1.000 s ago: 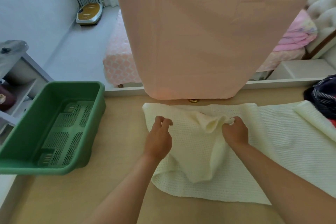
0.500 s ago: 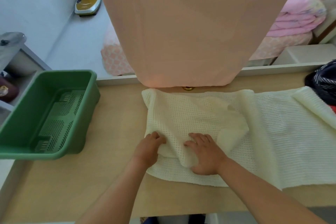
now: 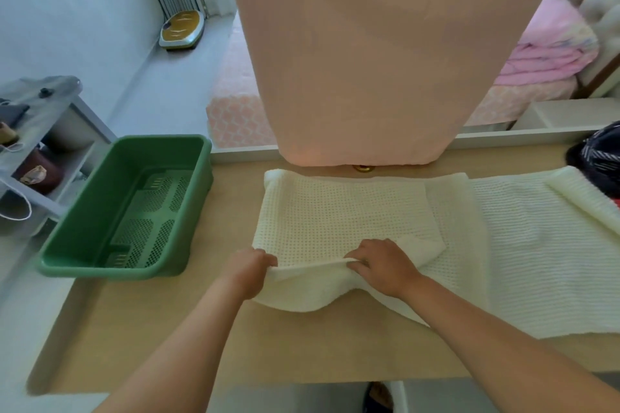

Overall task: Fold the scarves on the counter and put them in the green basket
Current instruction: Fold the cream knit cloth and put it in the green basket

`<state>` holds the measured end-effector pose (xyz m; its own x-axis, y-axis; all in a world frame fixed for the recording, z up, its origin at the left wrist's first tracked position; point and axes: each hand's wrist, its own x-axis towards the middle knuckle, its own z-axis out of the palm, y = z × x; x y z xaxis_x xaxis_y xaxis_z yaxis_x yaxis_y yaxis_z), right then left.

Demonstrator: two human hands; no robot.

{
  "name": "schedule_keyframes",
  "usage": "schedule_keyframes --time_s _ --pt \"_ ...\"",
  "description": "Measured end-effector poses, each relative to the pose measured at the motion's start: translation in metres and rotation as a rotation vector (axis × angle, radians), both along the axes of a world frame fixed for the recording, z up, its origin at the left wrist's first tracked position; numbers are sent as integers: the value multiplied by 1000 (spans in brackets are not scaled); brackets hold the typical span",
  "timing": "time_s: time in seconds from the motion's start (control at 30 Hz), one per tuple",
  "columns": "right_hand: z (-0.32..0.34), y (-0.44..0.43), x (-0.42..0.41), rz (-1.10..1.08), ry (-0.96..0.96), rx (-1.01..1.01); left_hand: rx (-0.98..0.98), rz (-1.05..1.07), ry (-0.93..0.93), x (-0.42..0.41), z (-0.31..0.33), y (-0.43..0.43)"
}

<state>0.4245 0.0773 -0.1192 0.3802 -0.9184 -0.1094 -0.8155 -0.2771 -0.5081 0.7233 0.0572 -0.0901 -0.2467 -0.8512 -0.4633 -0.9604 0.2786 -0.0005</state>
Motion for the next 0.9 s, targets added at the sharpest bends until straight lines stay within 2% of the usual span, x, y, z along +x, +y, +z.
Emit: schedule_keyframes --time_s 0.1,0.17,0.27,0.33,0.4,0.47,0.57,0.8,0.9 --pt "8 10 23 -25 -5 20 167 27 -50 20 0 9" --pt "12 21 41 4 7 207 390 71 -96 28 3 17" --pt "14 31 68 69 149 585 689 162 -140 46 0 23" --pt "12 30 80 20 143 708 759 242 -72 54 -3 23" --pt "16 22 86 -39 120 628 626 220 8 57 -7 17" --pt "20 6 85 -97 140 474 369 190 97 55 -11 5" --pt "22 -25 75 -204 128 328 139 248 238 45 -15 -19" --pt "9 -107 36 -296 182 87 -152 203 372 8 -25 -90" --pt "-5 -134 21 -210 340 35 -210 115 316 -6 -35 -120"
